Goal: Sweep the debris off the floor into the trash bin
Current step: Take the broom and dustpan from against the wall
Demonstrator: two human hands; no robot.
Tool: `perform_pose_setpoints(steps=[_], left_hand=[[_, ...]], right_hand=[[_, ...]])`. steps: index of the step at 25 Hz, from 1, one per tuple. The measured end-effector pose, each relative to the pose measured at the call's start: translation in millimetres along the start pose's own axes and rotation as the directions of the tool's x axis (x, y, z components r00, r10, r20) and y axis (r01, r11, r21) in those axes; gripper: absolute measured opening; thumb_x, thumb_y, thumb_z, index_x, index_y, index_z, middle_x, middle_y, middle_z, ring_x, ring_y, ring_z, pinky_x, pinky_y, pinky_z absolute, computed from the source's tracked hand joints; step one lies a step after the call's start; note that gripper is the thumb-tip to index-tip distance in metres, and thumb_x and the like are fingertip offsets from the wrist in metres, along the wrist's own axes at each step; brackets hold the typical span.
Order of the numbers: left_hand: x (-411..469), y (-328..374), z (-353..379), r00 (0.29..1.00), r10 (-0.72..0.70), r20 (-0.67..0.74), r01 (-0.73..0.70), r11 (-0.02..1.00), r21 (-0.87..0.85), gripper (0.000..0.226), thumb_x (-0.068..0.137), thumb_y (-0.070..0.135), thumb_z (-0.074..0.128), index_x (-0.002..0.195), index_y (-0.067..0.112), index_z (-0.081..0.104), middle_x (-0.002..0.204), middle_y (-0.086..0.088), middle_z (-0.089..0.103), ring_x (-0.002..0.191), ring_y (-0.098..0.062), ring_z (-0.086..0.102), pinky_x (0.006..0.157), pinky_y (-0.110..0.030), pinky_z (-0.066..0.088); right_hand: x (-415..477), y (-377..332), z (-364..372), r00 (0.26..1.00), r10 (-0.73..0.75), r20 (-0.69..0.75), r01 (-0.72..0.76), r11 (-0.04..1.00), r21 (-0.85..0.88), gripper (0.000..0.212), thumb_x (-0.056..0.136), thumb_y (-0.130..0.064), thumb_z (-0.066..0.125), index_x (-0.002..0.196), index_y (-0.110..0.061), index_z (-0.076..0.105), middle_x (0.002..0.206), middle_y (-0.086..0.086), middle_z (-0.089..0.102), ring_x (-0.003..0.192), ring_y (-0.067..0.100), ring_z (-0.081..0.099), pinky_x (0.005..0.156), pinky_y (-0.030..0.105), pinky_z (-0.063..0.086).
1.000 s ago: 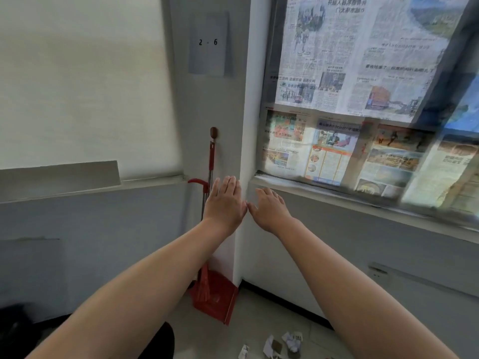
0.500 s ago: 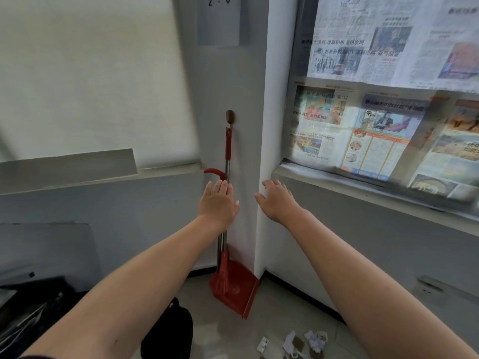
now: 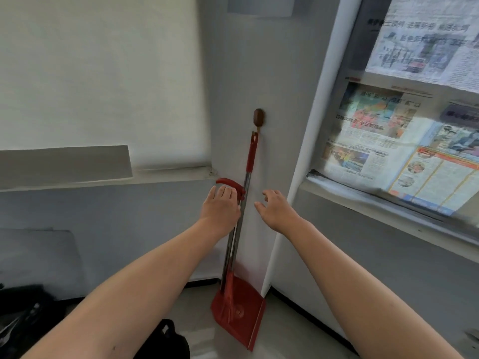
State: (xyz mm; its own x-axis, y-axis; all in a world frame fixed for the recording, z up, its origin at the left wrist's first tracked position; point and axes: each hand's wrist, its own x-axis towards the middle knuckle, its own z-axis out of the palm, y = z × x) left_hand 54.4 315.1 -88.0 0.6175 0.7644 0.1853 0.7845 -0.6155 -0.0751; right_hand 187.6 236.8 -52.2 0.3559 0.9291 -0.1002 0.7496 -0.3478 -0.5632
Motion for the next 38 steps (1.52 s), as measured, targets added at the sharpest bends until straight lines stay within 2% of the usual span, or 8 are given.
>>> perform_pose_setpoints(steps=[3,6,14,17,21,24,30,38], left_hand=[[53,-41,26,0.998,0.056,0.024,-0.055,0.998,-0.021,0.057,0.096,0.022,0.039,0.148,0.003,0.025,0.155,-0.012,0.031,0.145,-0.026,0.025,0.121,-0.039,0.013],[107,-73,53,0.99,0.131,0.051,-0.128,0.99,-0.053,0.06,0.093,0.023,0.047,0.147,0.005,0.028,0.151,-0.01,0.036,0.141,-0.025,0.03,0.119,-0.037,0.017],[201,-74,110,0.874,0.413,0.257,-0.426,0.905,-0.004,0.048,0.091,0.003,0.052,0.137,0.007,0.04,0.137,-0.01,0.049,0.128,-0.029,0.046,0.108,-0.036,0.033],[220,-60,121,0.827,0.404,0.391,-0.433,0.901,-0.016,0.039,0.092,0.009,0.053,0.131,0.009,0.048,0.127,-0.009,0.057,0.122,-0.029,0.051,0.104,-0.038,0.038],[238,-45,122,0.729,0.395,0.559,-0.356,0.916,-0.183,0.028,0.099,0.024,0.045,0.106,0.011,0.069,0.079,0.005,0.065,0.103,-0.018,0.065,0.089,-0.027,0.042],[239,-51,117,0.655,0.482,0.582,-0.403,0.875,-0.27,0.035,0.095,0.015,0.039,0.077,0.011,0.068,0.089,0.0,0.075,0.09,-0.014,0.068,0.09,-0.026,0.049],[193,-63,81,0.757,0.436,0.486,-0.363,0.9,-0.242,0.018,0.086,0.021,0.052,0.07,0.017,0.06,0.061,0.005,0.05,0.07,-0.021,0.054,0.068,-0.032,0.047],[53,16,37,0.903,0.372,0.214,-0.312,0.911,-0.268,0.032,0.092,0.035,0.043,0.068,0.018,0.056,0.07,-0.001,0.063,0.064,-0.026,0.057,0.058,-0.03,0.04]], right_hand=[[65,-20,13,0.996,0.09,-0.019,-0.087,0.992,0.093,0.058,0.095,-0.034,0.049,0.144,-0.006,0.036,0.145,0.014,0.039,0.13,0.029,0.043,0.108,0.035,0.036],[120,-31,21,0.983,0.173,-0.055,-0.158,0.966,0.204,0.055,0.096,-0.03,0.052,0.142,-0.006,0.036,0.143,0.012,0.034,0.111,0.023,0.052,0.086,0.021,0.036],[214,-17,43,0.927,0.35,-0.134,-0.254,0.851,0.46,0.026,0.088,-0.03,0.061,0.107,-0.013,0.06,0.105,0.01,0.066,0.086,0.019,0.061,0.073,0.028,0.047],[232,-18,48,0.899,0.427,-0.095,-0.267,0.706,0.656,0.024,0.083,-0.03,0.068,0.096,-0.01,0.066,0.087,0.007,0.072,0.08,0.018,0.067,0.074,0.031,0.053],[244,-20,54,0.859,0.506,-0.075,-0.261,0.559,0.787,0.024,0.077,-0.033,0.074,0.074,-0.014,0.06,0.063,0.003,0.056,0.064,0.017,0.057,0.059,0.022,0.042],[245,-27,54,0.833,0.543,-0.108,-0.23,0.517,0.824,0.029,0.076,-0.024,0.072,0.057,-0.015,0.053,0.048,0.002,0.048,0.051,0.017,0.05,0.061,0.025,0.045],[212,-48,42,0.856,0.493,-0.155,-0.15,0.523,0.839,0.028,0.071,-0.013,0.063,0.05,-0.017,0.044,0.041,-0.003,0.039,0.036,0.012,0.036,0.056,0.032,0.044],[54,-8,12,0.812,0.477,-0.336,0.049,0.519,0.853,0.037,0.076,-0.003,0.059,0.047,-0.017,0.043,0.038,-0.003,0.039,0.034,0.013,0.035,0.046,0.03,0.036]])
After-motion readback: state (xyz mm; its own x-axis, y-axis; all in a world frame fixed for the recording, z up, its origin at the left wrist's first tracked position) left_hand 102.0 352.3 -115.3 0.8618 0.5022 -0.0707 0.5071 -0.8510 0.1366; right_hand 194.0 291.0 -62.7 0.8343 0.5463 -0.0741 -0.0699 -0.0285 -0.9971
